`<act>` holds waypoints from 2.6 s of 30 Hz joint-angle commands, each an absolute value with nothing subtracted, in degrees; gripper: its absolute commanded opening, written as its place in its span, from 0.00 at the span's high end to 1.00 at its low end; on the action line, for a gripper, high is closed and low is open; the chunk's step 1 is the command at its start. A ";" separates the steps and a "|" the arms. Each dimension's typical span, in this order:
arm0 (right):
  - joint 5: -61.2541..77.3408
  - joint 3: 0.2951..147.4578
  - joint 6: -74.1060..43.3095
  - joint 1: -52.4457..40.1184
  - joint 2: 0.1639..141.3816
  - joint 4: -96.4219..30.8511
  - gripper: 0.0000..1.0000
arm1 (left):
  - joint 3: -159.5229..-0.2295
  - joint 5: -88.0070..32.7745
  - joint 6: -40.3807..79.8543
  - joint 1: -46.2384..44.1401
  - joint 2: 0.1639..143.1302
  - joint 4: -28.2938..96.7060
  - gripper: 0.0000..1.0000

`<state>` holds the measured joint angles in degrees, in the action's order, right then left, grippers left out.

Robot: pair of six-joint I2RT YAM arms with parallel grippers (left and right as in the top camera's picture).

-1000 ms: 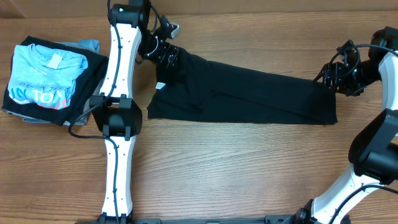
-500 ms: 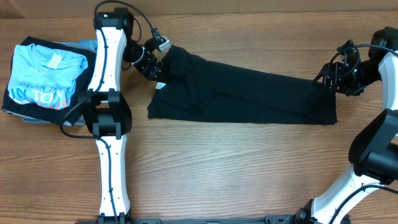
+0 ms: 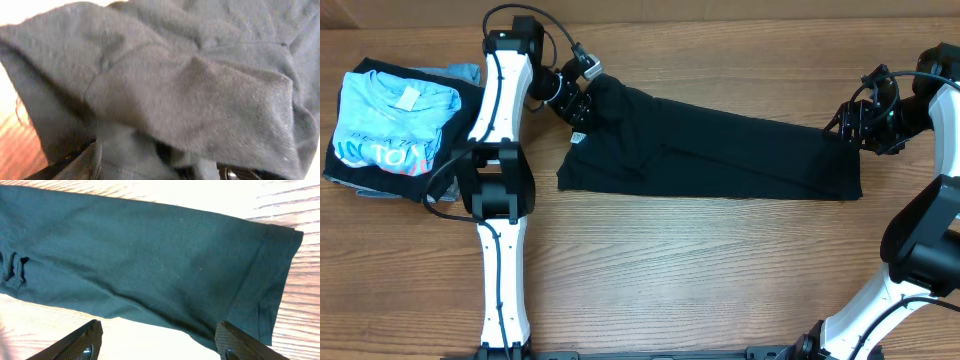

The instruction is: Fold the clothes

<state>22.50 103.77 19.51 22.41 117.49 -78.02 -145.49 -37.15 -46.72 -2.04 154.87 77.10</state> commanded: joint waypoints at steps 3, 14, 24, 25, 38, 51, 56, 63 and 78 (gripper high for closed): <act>23.03 104.97 19.46 22.46 117.25 -77.93 0.24 | -144.07 -38.59 -45.56 -4.93 154.93 75.99 0.22; 23.03 104.97 19.44 22.46 117.25 -77.93 0.24 | -144.09 -38.54 -43.68 -5.32 154.93 76.66 0.42; 23.03 104.97 19.44 22.46 117.25 -77.93 0.24 | -144.11 -31.73 -38.70 -5.17 154.93 78.32 0.52; 23.03 104.97 19.46 22.46 117.25 -77.93 0.24 | -144.11 -30.52 -38.72 -5.21 154.93 78.83 0.52; 23.05 104.97 19.44 22.46 117.25 -77.93 0.24 | -144.73 -30.04 -35.55 -5.28 154.91 79.48 0.88; 23.05 104.97 19.44 22.46 117.25 -77.95 0.24 | -155.52 -30.74 -31.59 -5.28 154.58 85.82 0.94; 23.03 104.97 19.46 22.46 117.25 -77.95 0.24 | -158.06 -30.85 -26.68 -5.30 154.58 89.41 0.96; 23.03 104.97 19.46 22.46 117.25 -77.93 0.24 | -158.06 -31.18 -16.75 -5.91 154.58 96.31 0.96; 23.03 104.97 19.46 22.46 117.25 -78.04 0.24 | -158.04 -27.90 -0.32 -7.64 150.76 96.84 0.96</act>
